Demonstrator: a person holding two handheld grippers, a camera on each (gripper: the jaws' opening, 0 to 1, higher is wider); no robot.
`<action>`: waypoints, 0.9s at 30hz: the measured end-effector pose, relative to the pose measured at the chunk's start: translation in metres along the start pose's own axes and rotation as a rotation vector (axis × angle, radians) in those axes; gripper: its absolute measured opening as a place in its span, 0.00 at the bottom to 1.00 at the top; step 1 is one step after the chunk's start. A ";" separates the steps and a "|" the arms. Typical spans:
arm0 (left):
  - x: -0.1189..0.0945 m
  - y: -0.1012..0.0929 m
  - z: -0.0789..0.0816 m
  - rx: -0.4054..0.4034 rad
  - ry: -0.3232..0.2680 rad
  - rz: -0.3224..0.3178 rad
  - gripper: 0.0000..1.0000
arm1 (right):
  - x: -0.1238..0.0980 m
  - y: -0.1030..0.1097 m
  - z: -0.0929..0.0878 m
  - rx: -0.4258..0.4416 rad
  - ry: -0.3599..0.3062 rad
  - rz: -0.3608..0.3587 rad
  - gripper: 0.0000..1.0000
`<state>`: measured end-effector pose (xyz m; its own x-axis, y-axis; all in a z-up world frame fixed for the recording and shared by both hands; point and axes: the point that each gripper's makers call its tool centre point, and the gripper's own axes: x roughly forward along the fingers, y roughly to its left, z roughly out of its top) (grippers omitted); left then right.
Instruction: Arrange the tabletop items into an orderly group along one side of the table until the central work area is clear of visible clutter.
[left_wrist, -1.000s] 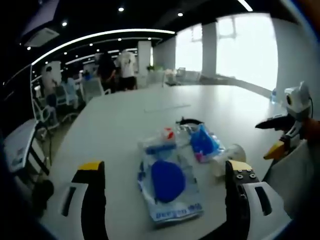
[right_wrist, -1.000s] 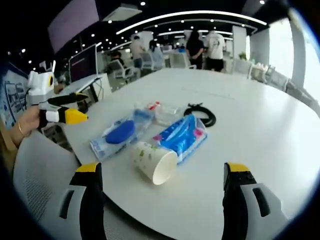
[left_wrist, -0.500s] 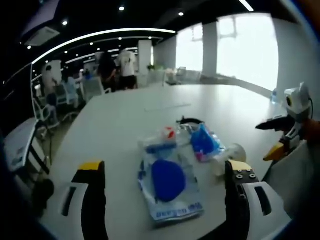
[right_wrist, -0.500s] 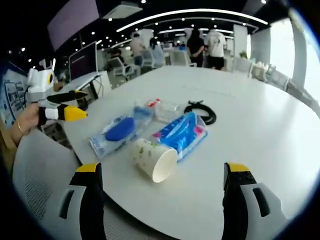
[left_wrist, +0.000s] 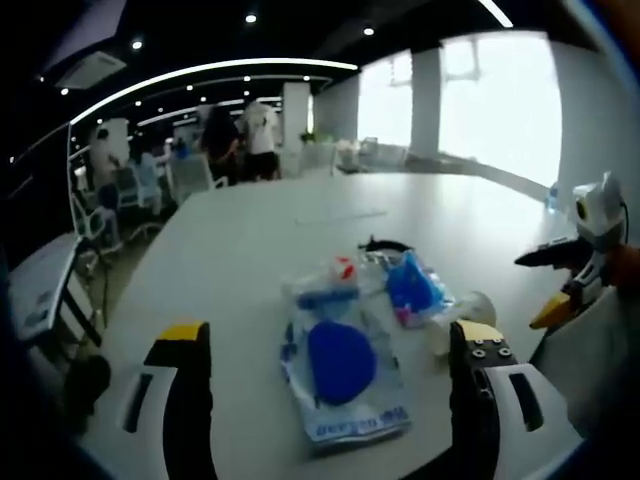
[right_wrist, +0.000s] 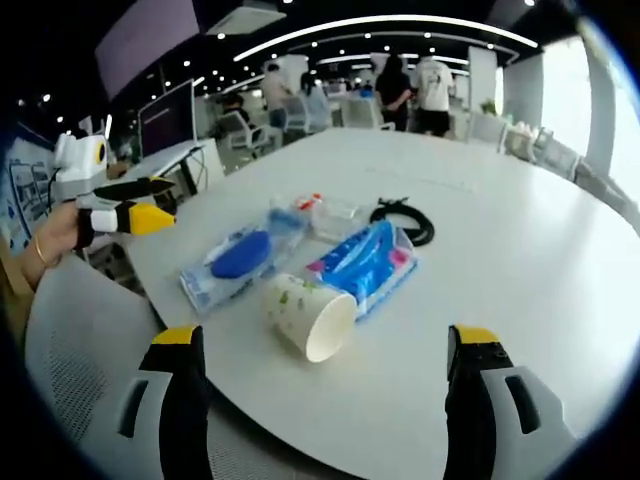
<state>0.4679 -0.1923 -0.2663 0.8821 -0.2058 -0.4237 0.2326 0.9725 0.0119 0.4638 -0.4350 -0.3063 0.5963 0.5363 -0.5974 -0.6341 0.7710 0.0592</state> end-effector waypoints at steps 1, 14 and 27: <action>0.000 0.000 0.000 0.020 0.001 0.004 0.97 | 0.000 0.000 0.000 0.000 0.000 0.000 0.99; 0.000 -0.001 0.001 0.003 0.002 -0.007 0.99 | 0.000 0.002 0.001 0.003 -0.001 0.006 0.99; -0.001 0.000 0.003 -0.004 -0.010 -0.005 0.99 | 0.000 -0.004 0.024 0.037 -0.068 0.011 0.99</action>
<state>0.4683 -0.1924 -0.2637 0.8848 -0.2116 -0.4151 0.2352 0.9719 0.0058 0.4785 -0.4298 -0.2871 0.6223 0.5655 -0.5413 -0.6226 0.7767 0.0958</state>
